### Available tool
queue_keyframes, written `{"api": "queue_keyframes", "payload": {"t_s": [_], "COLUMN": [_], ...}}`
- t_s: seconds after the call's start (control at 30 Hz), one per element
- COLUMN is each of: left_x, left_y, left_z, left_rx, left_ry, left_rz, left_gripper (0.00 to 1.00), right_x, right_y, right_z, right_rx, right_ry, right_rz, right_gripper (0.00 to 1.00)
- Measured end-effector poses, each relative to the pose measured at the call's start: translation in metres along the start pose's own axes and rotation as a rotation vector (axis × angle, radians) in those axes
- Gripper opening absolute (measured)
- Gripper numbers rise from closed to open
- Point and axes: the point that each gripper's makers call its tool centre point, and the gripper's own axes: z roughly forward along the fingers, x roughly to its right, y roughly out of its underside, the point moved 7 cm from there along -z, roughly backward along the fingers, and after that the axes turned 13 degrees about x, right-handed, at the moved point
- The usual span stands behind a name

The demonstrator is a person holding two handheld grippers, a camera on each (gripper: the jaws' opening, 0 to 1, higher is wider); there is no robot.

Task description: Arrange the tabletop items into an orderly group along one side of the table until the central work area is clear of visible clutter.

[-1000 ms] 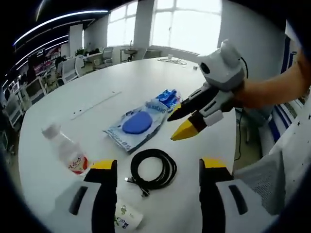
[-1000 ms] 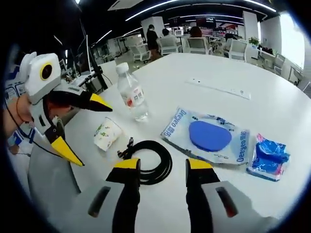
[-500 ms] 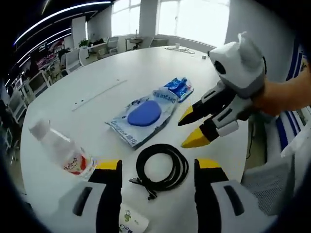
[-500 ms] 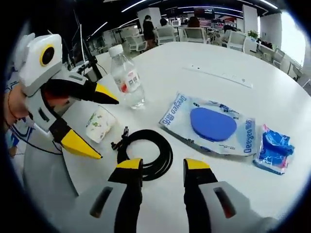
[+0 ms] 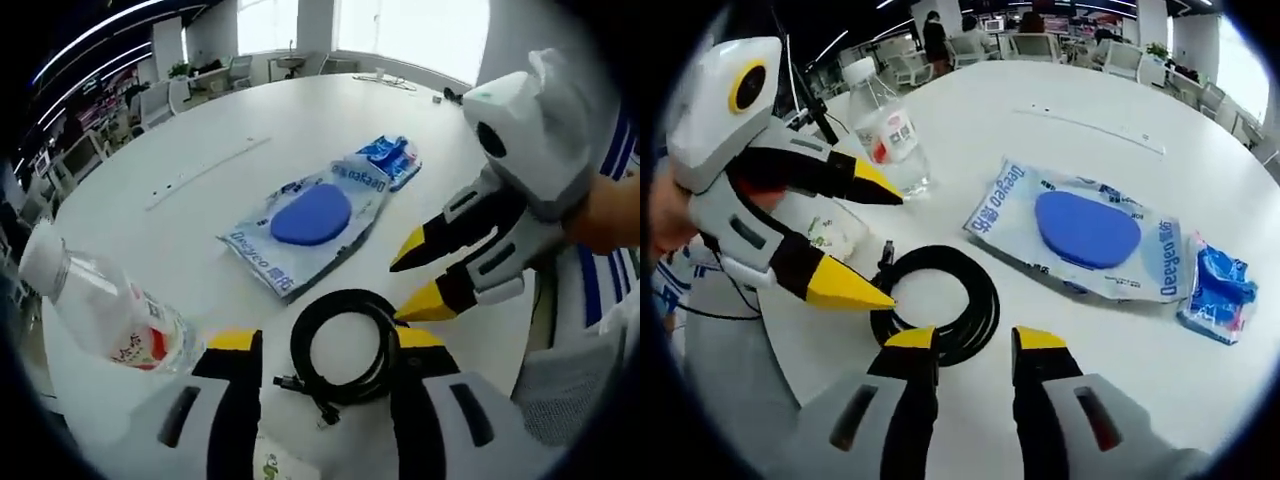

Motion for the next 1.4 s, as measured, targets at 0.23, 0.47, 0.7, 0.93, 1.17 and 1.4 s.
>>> {"api": "queue_keyframes", "payload": {"t_s": [0.23, 0.47, 0.7, 0.93, 1.17, 1.4], "left_x": [-0.001, -0.002, -0.002, -0.003, -0.003, -0.007], "left_y": [0.005, 0.011, 0.014, 0.019, 0.024, 0.028], "left_z": [0.012, 0.023, 0.029, 0.032, 0.037, 0.038], "left_rx": [-0.042, -0.085, -0.113, -0.137, -0.156, -0.17], "left_ry": [0.0, -0.004, -0.001, 0.001, 0.007, -0.007], "left_rz": [-0.018, 0.002, 0.028, 0.034, 0.042, 0.061], "left_gripper": [0.46, 0.44, 0.43, 0.41, 0.37, 0.26], "right_x": [0.0, 0.0, -0.001, -0.001, -0.001, 0.001], "right_y": [0.006, 0.011, 0.012, 0.015, 0.015, 0.015], "right_z": [0.004, 0.009, 0.014, 0.018, 0.02, 0.02], "right_rx": [-0.033, -0.058, -0.07, -0.081, -0.082, -0.075], "right_ry": [0.005, 0.012, 0.019, 0.021, 0.037, 0.061], "right_rz": [0.026, 0.046, 0.06, 0.071, 0.095, 0.104], "right_gripper": [0.21, 0.2, 0.17, 0.16, 0.14, 0.09]}}
